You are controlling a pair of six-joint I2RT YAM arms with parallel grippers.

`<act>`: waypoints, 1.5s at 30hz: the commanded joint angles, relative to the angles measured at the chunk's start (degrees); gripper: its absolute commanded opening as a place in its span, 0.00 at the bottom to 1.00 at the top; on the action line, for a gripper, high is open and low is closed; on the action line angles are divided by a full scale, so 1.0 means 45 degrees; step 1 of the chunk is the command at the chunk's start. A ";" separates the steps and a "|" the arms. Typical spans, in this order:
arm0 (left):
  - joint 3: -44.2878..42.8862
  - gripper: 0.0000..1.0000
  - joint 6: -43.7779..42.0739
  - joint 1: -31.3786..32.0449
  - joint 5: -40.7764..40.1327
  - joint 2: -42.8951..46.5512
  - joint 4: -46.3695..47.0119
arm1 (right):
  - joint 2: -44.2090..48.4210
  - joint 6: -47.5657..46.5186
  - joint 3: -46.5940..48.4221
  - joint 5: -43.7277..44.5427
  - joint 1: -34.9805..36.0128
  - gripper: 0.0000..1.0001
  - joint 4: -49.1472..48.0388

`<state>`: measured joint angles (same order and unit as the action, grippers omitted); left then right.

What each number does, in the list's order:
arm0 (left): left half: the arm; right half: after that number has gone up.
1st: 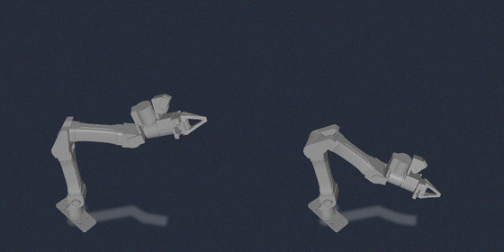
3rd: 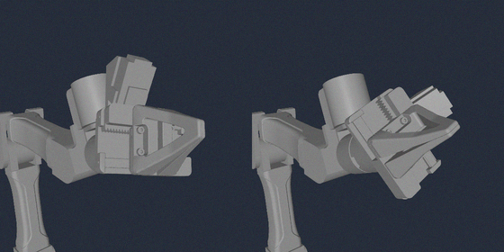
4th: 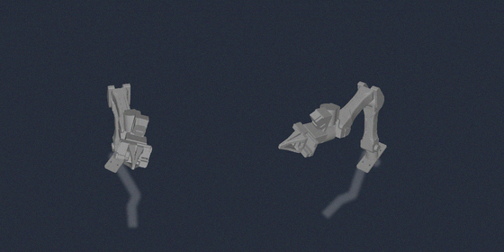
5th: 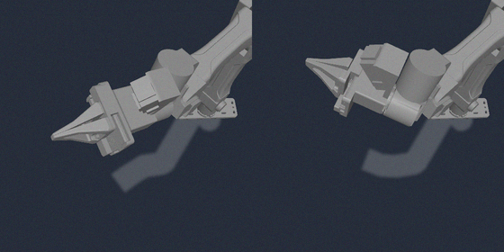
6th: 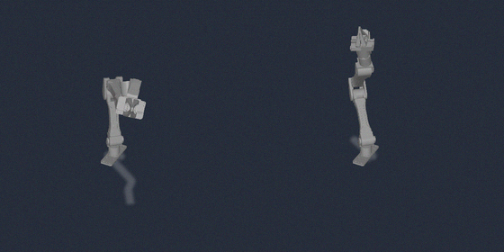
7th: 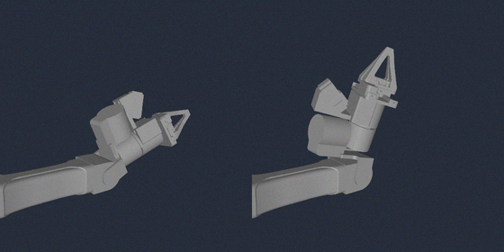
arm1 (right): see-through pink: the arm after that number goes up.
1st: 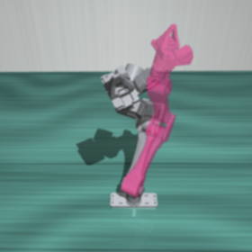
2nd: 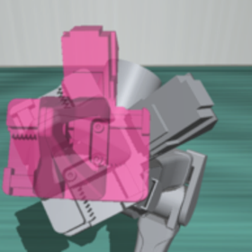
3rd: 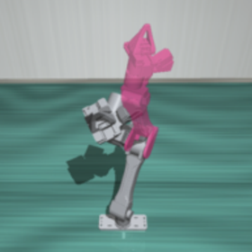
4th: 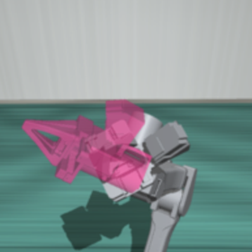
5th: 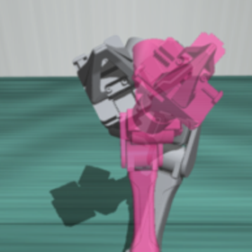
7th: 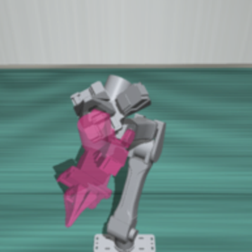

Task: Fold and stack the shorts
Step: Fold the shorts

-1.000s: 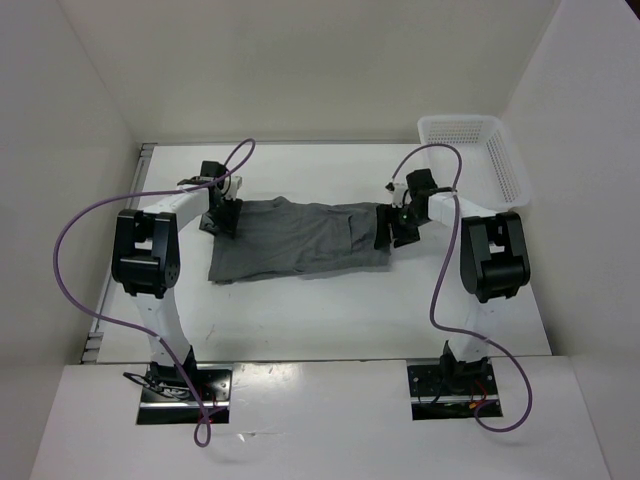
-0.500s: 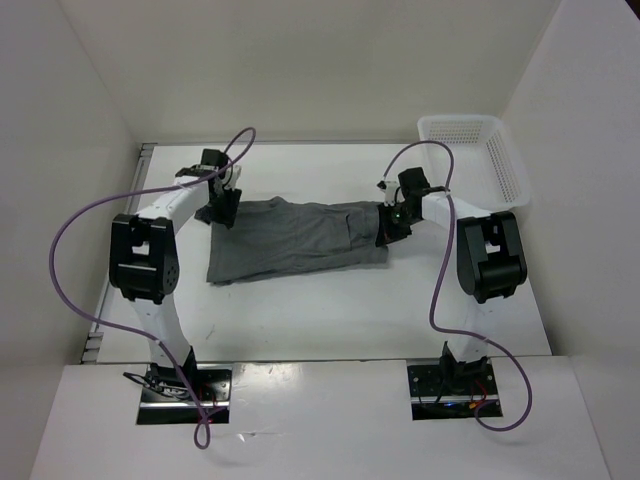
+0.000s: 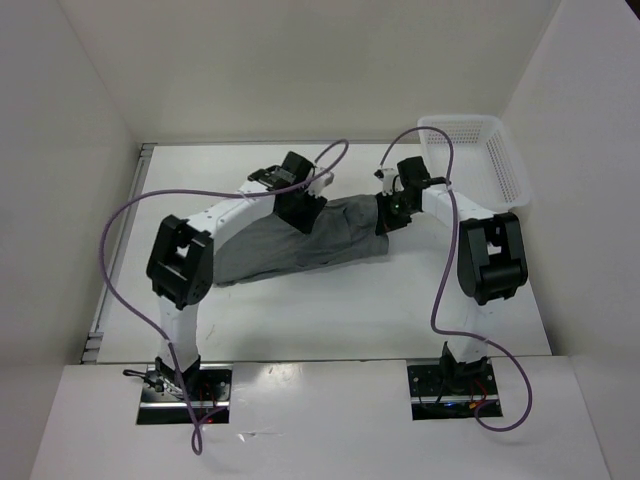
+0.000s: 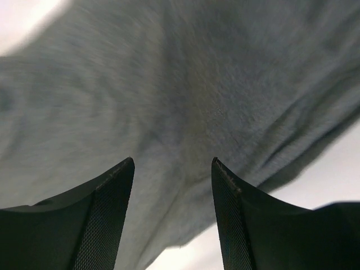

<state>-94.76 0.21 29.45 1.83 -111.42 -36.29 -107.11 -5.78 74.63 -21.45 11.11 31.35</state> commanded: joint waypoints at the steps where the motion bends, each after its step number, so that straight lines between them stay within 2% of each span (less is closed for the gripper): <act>1: -0.0074 0.65 -0.0046 0.0114 0.0708 -0.0982 0.0231 | 0.0970 -0.0493 0.0935 0.0256 0.0128 0.00 0.0083; 13: -0.0075 0.65 -0.0046 0.1129 0.0455 -0.2857 0.0800 | 0.0970 -0.0629 0.1599 0.0138 0.0128 0.00 0.0220; 19: -0.0035 0.65 -0.0046 0.1248 0.1487 -0.1984 0.0643 | 0.0970 -0.0629 0.2106 0.0256 0.0128 0.00 0.0220; 23: -0.0855 0.66 -0.0046 0.0703 0.2561 -0.0381 0.0018 | 0.0970 -0.0882 0.2107 0.0508 0.0128 0.00 0.0220; 27: -0.0856 0.66 -0.0046 -0.0389 0.2487 0.1531 -0.0586 | 0.1087 -0.1000 0.2107 0.0762 0.0012 0.00 0.0103; 31: 0.1054 0.68 -0.0046 -0.2787 0.1765 0.2257 -0.0452 | 0.1087 -0.1118 0.2554 0.1211 -0.0243 0.00 0.0103; 37: 0.3302 0.68 -0.0046 -0.4511 0.1216 0.2124 0.0017 | 0.1205 -0.1665 0.3531 0.2148 -0.0243 0.00 0.0103; 45: 0.2700 0.68 -0.0046 -0.4357 0.2894 0.0210 0.0252 | 0.1576 -0.2620 0.4255 0.3360 -0.0751 0.00 0.0474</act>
<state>-79.53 0.23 8.75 9.93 -108.97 -36.62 -104.09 -14.96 90.11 -10.17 9.10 34.13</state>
